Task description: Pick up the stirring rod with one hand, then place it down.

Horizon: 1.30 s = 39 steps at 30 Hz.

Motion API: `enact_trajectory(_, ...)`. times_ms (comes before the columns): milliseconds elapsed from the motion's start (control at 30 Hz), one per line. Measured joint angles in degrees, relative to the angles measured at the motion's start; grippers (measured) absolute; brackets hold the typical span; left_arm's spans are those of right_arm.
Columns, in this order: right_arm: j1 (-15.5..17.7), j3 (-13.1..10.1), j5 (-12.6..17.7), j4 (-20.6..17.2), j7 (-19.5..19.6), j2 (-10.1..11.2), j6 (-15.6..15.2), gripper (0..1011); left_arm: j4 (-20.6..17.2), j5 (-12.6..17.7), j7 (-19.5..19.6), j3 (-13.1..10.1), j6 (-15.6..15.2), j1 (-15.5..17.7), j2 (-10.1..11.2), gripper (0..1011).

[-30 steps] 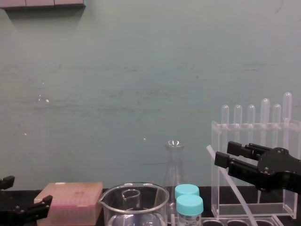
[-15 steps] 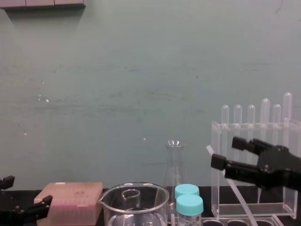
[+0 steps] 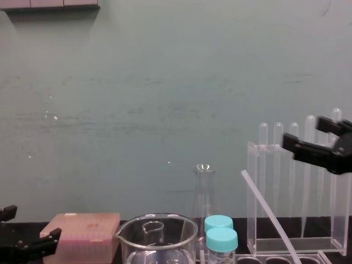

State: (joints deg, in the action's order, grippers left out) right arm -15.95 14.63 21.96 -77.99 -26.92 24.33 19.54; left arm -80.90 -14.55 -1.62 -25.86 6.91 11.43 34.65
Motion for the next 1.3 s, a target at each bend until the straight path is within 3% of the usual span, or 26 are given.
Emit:
enact_trajectory(133,1.74,-1.26,-2.39,-1.11,4.06,0.73,-4.47,1003,0.0,0.0,0.0,0.0,0.0,0.0,0.0,1000)
enact_trajectory(333,3.67,-1.87,-3.71,-1.56,5.66,1.28,-9.81,1003,0.0,0.0,0.0,0.0,0.0,0.0,0.0,1000)
enact_trajectory(1300,3.32,-1.77,-3.58,-1.56,5.58,1.24,-8.77,1003,0.0,0.0,0.0,0.0,0.0,0.0,0.0,1000)
